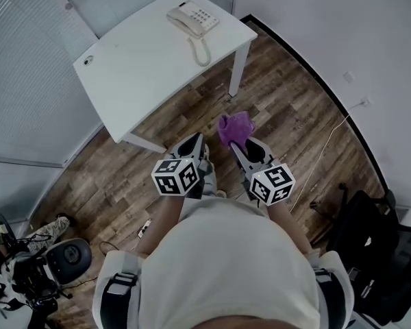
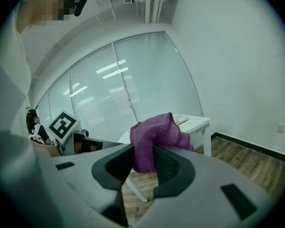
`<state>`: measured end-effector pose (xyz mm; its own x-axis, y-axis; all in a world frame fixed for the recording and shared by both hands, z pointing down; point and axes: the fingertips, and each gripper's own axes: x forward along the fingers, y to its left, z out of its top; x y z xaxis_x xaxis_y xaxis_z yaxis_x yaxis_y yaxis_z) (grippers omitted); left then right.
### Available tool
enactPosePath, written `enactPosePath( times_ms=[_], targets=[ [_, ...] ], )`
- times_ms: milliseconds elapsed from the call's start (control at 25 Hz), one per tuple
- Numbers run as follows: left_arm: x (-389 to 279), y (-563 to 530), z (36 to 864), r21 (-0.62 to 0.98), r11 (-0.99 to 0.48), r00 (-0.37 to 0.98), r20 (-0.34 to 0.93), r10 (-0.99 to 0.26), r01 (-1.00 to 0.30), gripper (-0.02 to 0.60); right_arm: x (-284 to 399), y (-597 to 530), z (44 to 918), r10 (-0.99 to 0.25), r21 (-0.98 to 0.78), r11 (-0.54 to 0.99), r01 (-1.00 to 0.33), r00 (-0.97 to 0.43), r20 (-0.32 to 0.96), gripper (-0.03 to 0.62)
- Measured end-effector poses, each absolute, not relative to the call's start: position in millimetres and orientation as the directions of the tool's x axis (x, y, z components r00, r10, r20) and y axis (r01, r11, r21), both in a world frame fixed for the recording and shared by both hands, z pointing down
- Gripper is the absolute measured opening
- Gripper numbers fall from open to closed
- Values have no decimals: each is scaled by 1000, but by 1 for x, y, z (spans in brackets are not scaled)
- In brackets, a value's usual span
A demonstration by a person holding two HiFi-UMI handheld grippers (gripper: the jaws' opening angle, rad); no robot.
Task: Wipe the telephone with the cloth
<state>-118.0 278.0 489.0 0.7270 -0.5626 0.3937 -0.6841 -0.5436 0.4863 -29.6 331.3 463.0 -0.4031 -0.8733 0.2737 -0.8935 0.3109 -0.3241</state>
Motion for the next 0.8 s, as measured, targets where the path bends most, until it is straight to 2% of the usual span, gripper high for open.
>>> enactPosePath(
  times_ms=[800],
  targets=[
    [-106,106,470,505,-548,738,344,-580,-666,21,-16,162,443,-873,-278,317,-907,-394,288,126]
  ],
)
